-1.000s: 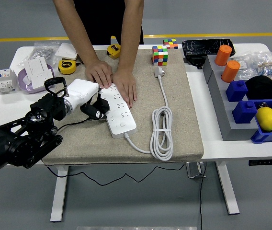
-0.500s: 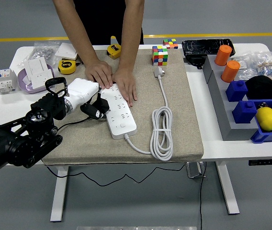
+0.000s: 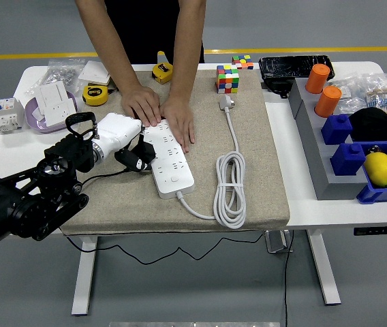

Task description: Pick up the plug,place it near the board,insert it into the board,press the button

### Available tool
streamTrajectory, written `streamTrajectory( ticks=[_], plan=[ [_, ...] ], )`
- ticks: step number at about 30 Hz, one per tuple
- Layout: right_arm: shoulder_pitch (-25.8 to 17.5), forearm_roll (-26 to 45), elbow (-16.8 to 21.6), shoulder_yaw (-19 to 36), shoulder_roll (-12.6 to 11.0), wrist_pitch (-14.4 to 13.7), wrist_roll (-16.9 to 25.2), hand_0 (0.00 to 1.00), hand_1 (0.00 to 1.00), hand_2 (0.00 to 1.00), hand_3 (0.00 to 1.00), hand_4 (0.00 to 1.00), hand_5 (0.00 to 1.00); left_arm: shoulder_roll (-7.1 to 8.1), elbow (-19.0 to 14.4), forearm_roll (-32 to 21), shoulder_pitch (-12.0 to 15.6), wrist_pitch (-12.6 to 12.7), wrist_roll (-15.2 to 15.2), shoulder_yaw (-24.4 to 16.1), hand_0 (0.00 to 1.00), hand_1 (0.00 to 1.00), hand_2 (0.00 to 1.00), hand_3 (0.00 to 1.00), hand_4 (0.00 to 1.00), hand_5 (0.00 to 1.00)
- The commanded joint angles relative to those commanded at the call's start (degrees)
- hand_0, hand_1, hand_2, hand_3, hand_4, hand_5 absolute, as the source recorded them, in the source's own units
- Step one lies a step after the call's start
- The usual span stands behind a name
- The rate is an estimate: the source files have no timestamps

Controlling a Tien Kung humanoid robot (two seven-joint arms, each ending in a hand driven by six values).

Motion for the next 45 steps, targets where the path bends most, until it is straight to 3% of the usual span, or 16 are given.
streamTrajectory(
  ticks=[7,8,13,14,19,20,25,26,36,43,44,45],
  plan=[
    [0.09,0.15,0.00,0.02,-0.06,0.06,0.10,0.998,0.884,0.786,0.838,0.998,0.819,0.38,-0.37,0.54,-0.09,-0.64,0.05,0.32,0.271,0.163,0.200,0.258,0.901,0.351],
    [0.09,0.17,0.00,0.01,-0.05,0.08,0.09,0.998,0.883,0.785,0.838,0.998,0.819,0.40,-0.41,0.57,-0.09,-0.73,0.04,0.32,0.337,0.350,0.323,0.386,0.958,0.369],
    [0.10,0.12,0.00,0.19,-0.05,0.37,-0.09,0.998,0.883,0.785,0.838,0.998,0.819,0.42,-0.50,0.84,-0.17,-1.13,0.05,0.24,0.337,0.350,0.323,0.386,0.958,0.369],
    [0.13,0.12,0.00,0.22,-0.06,0.45,-0.14,0.998,0.882,0.786,0.838,0.998,0.818,0.44,-0.51,0.85,-0.19,-1.16,0.02,0.21,0.421,0.548,0.517,0.514,0.998,0.407],
    [0.21,0.11,0.00,0.41,-0.09,0.63,-0.30,0.998,0.882,0.786,0.838,0.998,0.818,0.50,-0.58,0.76,-0.27,-1.22,-0.03,0.23,0.421,0.548,0.517,0.514,0.998,0.407],
    [0.22,0.08,0.00,0.46,-0.10,0.64,-0.31,0.998,0.883,0.786,0.838,0.998,0.818,0.50,-0.59,0.76,-0.26,-1.21,-0.04,0.21,0.507,0.645,0.602,0.628,0.998,0.419],
    [0.22,0.14,0.00,0.55,-0.11,0.64,-0.33,0.998,0.883,0.786,0.838,0.998,0.818,0.57,-0.81,0.70,-0.24,-1.30,-0.02,0.28,0.507,0.645,0.602,0.628,0.998,0.419],
    [0.23,0.18,0.00,0.55,-0.11,0.64,-0.33,0.998,0.883,0.786,0.838,0.998,0.819,0.59,-0.87,0.70,-0.24,-1.31,-0.02,0.31,0.530,0.659,0.624,0.689,0.998,0.409],
    [0.15,0.29,0.00,0.60,-0.09,0.53,-0.24,0.998,0.883,0.785,0.837,0.998,0.817,1.29,-2.97,0.93,0.15,-2.35,0.50,-0.54,0.540,0.665,0.635,0.710,0.998,0.407],
    [0.23,0.46,0.00,0.55,-0.10,0.41,-0.18,0.998,0.883,0.786,0.837,0.998,0.814,2.52,-6.53,0.97,0.86,-4.73,1.45,-2.36,0.574,0.695,0.671,0.746,0.998,0.416],
    [0.25,0.54,0.00,0.54,-0.10,0.38,-0.15,0.998,0.883,0.785,0.838,0.998,0.811,2.79,-7.18,1.04,1.15,-5.41,1.68,-3.03,0.661,0.758,0.726,0.788,0.998,0.451],
    [0.24,0.59,0.00,0.53,-0.10,0.34,-0.12,0.998,0.883,0.785,0.838,0.998,0.811,3.08,-7.90,1.13,1.56,-6.36,2.01,-4.04,0.661,0.758,0.726,0.788,0.998,0.451]
  ],
)
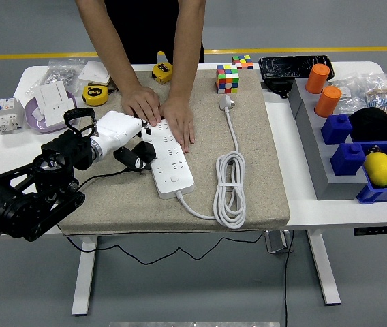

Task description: Pick up the plug,place it near the board,insert it into the board,press the button

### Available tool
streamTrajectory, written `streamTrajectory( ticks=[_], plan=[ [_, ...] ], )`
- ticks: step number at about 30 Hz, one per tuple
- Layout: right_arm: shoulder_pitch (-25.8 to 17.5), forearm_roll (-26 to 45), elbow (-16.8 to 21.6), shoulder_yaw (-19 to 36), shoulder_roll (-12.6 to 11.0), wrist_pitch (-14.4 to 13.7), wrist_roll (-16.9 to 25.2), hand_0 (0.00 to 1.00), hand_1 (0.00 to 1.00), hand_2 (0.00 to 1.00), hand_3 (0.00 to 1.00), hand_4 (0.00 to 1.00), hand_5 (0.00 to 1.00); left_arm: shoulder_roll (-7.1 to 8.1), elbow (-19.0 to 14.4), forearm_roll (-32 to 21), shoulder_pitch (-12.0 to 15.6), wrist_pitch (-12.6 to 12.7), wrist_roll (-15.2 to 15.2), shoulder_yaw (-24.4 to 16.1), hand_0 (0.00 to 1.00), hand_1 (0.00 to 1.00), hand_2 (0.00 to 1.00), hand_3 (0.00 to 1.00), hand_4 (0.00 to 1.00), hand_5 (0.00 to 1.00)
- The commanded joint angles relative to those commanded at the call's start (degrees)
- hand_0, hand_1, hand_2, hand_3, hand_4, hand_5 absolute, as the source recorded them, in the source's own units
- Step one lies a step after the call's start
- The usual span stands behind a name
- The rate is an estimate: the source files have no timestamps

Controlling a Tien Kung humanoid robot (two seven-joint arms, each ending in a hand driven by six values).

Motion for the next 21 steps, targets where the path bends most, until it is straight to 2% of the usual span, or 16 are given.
streamTrajectory(
  ticks=[4,5,8,9,10,11,13,16,17,18,19,21],
  plan=[
    [-0.20,-0.03,0.00,0.19,0.06,-0.07,0.03,0.998,0.883,0.785,0.838,0.998,0.811,1.34,-3.03,0.03,1.92,-3.32,1.63,-4.31,0.661,0.758,0.726,0.788,0.998,0.451],
    [-0.26,-0.05,0.00,0.26,0.09,-0.08,0.01,0.998,0.883,0.785,0.838,0.998,0.808,1.69,-4.09,-0.11,2.60,-4.55,2.26,-6.04,0.735,0.837,0.792,0.841,0.998,0.551],
    [-0.44,-0.06,0.00,0.44,0.20,-0.16,0.10,0.998,0.883,0.785,0.838,0.998,0.808,2.49,-8.28,-2.15,5.96,-8.90,5.32,-12.05,0.735,0.837,0.792,0.841,0.998,0.551],
    [-0.49,0.02,0.00,0.44,0.23,-0.21,0.18,0.998,0.883,0.785,0.838,0.998,0.808,2.37,-10.13,-4.17,7.72,-9.55,6.48,-14.62,0.735,0.837,0.792,0.841,0.998,0.551],
    [-0.58,0.00,0.00,0.52,0.26,-0.28,0.24,0.998,0.883,0.785,0.838,0.998,0.808,1.53,-12.51,-6.78,10.17,-8.68,7.17,-17.23,0.735,0.837,0.792,0.841,0.998,0.551],
    [-0.64,-0.11,0.00,0.66,0.31,-0.31,0.24,0.998,0.881,0.785,0.838,0.998,0.807,0.71,-14.57,-9.01,12.36,-7.50,7.17,-19.46,0.793,0.895,0.852,0.862,0.998,0.832],
    [-0.79,-0.20,0.00,0.79,0.44,-0.33,0.25,0.998,0.881,0.785,0.838,0.998,0.807,-1.56,-18.50,-13.85,16.89,-3.90,6.16,-24.30,0.793,0.895,0.852,0.862,0.998,0.832],
    [-1.17,-0.38,0.00,0.93,0.69,-0.29,0.25,0.998,0.881,0.785,0.838,0.998,0.807,-6.67,-24.84,-21.29,24.25,2.63,2.65,-31.72,0.793,0.895,0.852,0.862,0.998,0.832],
    [-1.25,-0.45,0.00,0.98,0.72,-0.28,0.24,0.998,0.880,0.786,0.838,0.998,0.804,-7.73,-26.05,-23.53,26.30,3.95,1.78,-33.49,0.913,0.932,0.884,0.881,0.975,0.998],
    [-1.32,-0.47,0.00,1.04,0.74,-0.27,0.26,0.998,0.880,0.786,0.838,0.998,0.804,-9.10,-27.40,-26.14,28.71,5.51,-0.05,-34.43,0.913,0.932,0.884,0.881,0.975,0.998],
    [-1.32,-0.49,0.00,1.06,0.73,-0.27,0.28,0.998,0.880,0.786,0.838,0.998,0.804,-9.79,-27.94,-28.37,30.23,6.27,-1.46,-34.48,0.913,0.932,0.884,0.881,0.975,0.998],
    [-1.19,-0.46,0.00,0.96,0.70,-0.28,0.39,0.998,0.880,0.786,0.838,0.998,0.804,-10.09,-27.67,-33.21,31.58,6.80,-3.19,-33.82,0.913,0.932,0.884,0.881,0.975,0.998]
  ],
)
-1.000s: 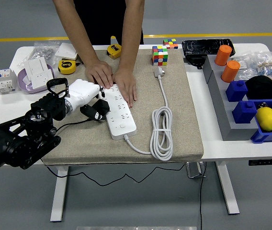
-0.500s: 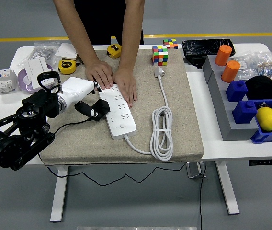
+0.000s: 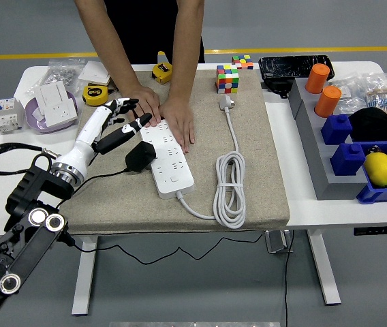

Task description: Pick up the plug,place it near the board,insert it into the board,press the button

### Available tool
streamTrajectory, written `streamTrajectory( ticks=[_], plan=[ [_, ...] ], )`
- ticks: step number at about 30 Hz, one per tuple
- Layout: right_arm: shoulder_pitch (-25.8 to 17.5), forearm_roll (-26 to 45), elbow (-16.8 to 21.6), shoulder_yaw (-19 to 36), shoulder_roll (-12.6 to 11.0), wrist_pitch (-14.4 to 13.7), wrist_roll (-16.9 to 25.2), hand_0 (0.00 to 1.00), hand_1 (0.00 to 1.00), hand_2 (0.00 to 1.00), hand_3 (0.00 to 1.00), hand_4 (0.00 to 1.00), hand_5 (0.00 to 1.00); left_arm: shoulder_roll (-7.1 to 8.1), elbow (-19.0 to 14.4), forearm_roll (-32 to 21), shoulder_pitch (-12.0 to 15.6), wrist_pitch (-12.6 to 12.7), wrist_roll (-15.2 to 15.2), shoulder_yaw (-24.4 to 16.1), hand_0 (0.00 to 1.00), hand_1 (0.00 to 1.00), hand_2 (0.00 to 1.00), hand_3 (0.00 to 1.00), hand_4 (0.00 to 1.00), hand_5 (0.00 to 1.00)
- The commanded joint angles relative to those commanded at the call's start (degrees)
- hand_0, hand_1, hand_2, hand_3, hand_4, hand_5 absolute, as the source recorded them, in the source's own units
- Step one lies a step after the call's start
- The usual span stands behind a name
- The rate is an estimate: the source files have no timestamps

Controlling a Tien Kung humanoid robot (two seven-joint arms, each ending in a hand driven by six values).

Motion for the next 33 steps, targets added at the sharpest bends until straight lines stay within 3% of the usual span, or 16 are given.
streamTrajectory(
  ticks=[1,2,12,21,33],
  plan=[
    [0.10,0.11,0.00,-0.10,-0.02,-0.02,0.07,0.998,0.880,0.786,0.838,0.998,0.804,0.07,0.37,-2.23,0.34,0.04,-0.35,0.39,0.913,0.932,0.884,0.881,0.975,0.998],
    [0.21,0.31,0.00,-0.28,-0.06,-0.05,0.18,0.998,0.880,0.786,0.839,0.998,0.803,0.16,0.76,-4.84,0.71,-0.13,-0.62,0.82,0.985,0.964,0.922,0.911,0.969,0.998],
    [-0.10,-0.23,0.00,0.49,0.00,-0.03,0.04,0.998,0.880,0.785,0.839,0.998,0.802,-0.21,4.24,-27.75,3.21,-1.01,-1.20,2.16,0.998,0.974,0.931,0.916,0.982,0.998],
    [0.12,-0.11,0.00,0.43,-0.06,-0.01,0.13,0.998,0.879,0.785,0.838,0.998,0.801,0.95,7.35,-10.51,1.70,0.46,2.36,1.46,0.998,0.974,0.925,0.897,0.983,0.998],
    [0.43,-0.05,0.00,0.44,-0.14,-0.01,0.09,0.998,0.875,0.783,0.837,0.998,0.799,2.86,8.05,3.74,-0.30,-1.54,6.49,3.77,0.998,0.973,0.922,0.900,0.984,0.998]
  ],
)
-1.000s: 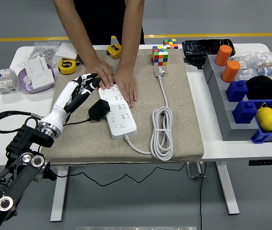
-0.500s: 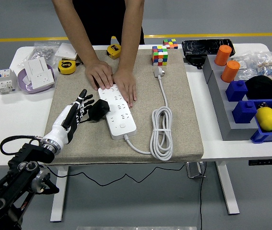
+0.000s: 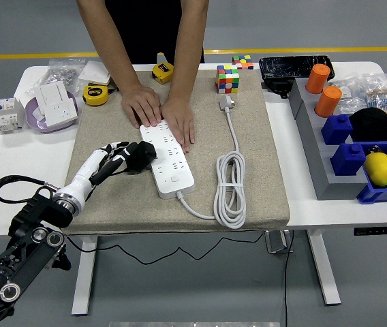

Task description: Pick up the plug,place it near the board,insert it into the board,press the button

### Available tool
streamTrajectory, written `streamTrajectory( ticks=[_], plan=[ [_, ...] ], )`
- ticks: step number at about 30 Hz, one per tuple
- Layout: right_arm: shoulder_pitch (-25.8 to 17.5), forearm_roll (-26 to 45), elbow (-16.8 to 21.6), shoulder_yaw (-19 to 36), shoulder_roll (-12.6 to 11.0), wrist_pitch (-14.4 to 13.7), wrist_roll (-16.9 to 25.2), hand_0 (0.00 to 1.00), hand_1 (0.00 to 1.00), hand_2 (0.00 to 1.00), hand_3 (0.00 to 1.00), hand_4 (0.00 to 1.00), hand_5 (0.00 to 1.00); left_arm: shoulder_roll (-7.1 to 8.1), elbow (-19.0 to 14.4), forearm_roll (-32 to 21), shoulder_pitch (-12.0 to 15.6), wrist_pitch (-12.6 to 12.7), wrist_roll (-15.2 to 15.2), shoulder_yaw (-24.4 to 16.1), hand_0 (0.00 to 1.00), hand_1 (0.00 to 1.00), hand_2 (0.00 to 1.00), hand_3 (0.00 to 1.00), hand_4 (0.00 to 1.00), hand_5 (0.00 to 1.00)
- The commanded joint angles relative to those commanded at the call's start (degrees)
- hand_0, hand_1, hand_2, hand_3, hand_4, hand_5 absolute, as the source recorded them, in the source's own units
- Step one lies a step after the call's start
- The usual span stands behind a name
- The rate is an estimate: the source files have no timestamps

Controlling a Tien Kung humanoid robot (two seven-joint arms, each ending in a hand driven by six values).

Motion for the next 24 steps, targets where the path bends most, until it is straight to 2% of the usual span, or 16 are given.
streamTrajectory(
  ticks=[5,11,15,20,24],
  plan=[
    [0.03,0.03,0.00,-0.06,-0.04,0.03,-0.03,0.998,0.875,0.780,0.836,0.998,0.800,0.52,-0.30,6.15,-1.04,-0.87,1.65,0.80,0.998,0.972,0.916,0.898,0.989,0.998],
    [0.02,0.04,0.00,-0.07,-0.05,0.05,-0.07,0.998,0.873,0.780,0.832,0.998,0.800,1.31,-1.03,9.97,-2.19,-1.32,2.94,2.22,0.998,0.968,0.913,0.894,0.991,0.998],
    [0.06,-0.02,0.00,0.00,-0.09,0.04,-0.08,0.998,0.873,0.780,0.832,0.998,0.800,1.44,-1.43,11.21,-2.55,-1.93,3.74,2.84,0.998,0.968,0.913,0.894,0.991,0.998],
    [0.18,-0.05,0.00,-0.01,-0.19,0.00,-0.09,0.998,0.872,0.778,0.832,0.998,0.800,2.01,-2.19,11.20,-3.00,-4.40,5.78,3.48,0.998,0.964,0.907,0.887,0.992,0.998],
    [0.17,-0.02,0.00,-0.11,-0.21,0.01,-0.10,0.998,0.872,0.778,0.832,0.998,0.799,2.41,-1.97,10.74,-3.48,-4.70,5.57,4.16,0.998,0.960,0.900,0.879,0.994,0.998]
  ],
)
